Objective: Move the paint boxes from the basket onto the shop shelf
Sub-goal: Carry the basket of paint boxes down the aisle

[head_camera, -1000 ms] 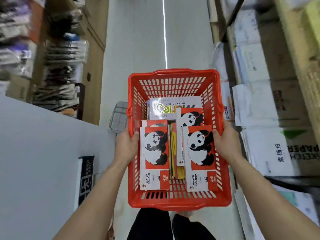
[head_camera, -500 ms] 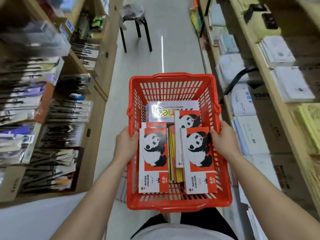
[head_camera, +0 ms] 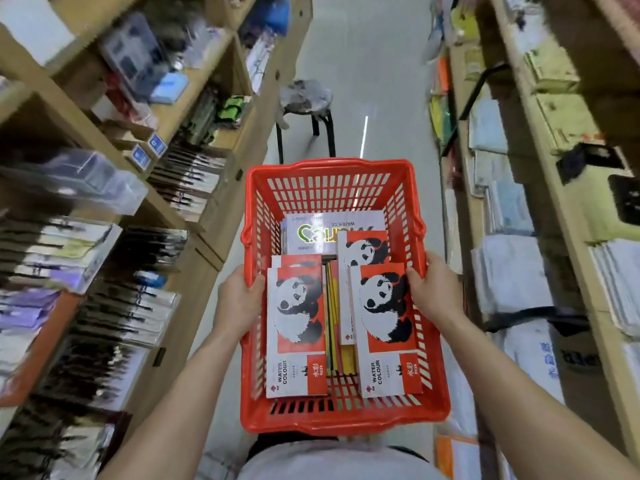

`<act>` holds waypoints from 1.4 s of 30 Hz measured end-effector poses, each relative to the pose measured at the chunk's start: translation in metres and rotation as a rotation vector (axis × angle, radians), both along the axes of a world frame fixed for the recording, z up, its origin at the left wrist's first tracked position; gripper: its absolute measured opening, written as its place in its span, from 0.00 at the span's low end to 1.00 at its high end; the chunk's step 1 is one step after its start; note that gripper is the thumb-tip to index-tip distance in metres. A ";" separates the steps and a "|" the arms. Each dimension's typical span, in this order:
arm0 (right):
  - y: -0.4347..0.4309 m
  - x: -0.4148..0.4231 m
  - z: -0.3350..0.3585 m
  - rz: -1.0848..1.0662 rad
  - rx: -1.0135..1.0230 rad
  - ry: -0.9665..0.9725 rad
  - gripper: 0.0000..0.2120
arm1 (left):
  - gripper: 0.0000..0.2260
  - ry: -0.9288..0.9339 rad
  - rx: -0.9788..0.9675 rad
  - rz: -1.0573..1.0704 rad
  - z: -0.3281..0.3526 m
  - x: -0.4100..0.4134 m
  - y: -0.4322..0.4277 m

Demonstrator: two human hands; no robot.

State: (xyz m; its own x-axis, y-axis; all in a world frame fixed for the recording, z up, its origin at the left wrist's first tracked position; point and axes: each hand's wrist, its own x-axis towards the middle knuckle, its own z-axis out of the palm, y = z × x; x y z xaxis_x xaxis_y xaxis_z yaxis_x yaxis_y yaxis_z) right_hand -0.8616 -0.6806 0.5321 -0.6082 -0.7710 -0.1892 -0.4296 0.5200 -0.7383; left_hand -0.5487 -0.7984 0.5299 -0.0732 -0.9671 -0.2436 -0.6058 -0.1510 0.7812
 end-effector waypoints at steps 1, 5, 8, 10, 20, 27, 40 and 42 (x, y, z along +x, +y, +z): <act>-0.029 -0.011 0.000 0.008 0.007 -0.011 0.10 | 0.08 0.008 0.001 0.015 -0.002 -0.010 -0.026; -0.147 -0.050 -0.010 0.029 0.005 -0.032 0.10 | 0.05 0.080 0.003 0.046 -0.012 -0.049 -0.136; -0.235 -0.076 -0.009 -0.004 0.029 -0.039 0.10 | 0.05 0.065 0.021 0.041 -0.014 -0.074 -0.228; -0.293 -0.094 -0.006 0.011 0.031 -0.037 0.10 | 0.05 0.066 0.031 0.036 -0.010 -0.092 -0.287; -0.561 -0.193 -0.015 0.038 -0.027 -0.129 0.11 | 0.07 -0.030 0.006 0.060 0.000 -0.186 -0.556; -0.752 -0.272 -0.038 0.088 -0.026 -0.147 0.08 | 0.03 -0.082 0.002 0.097 -0.014 -0.258 -0.733; -1.085 -0.339 -0.104 0.052 0.142 -0.062 0.08 | 0.03 -0.052 0.135 0.116 -0.107 -0.337 -1.060; -1.129 -0.343 -0.122 0.027 0.171 -0.056 0.09 | 0.03 -0.065 0.174 0.113 -0.130 -0.345 -1.105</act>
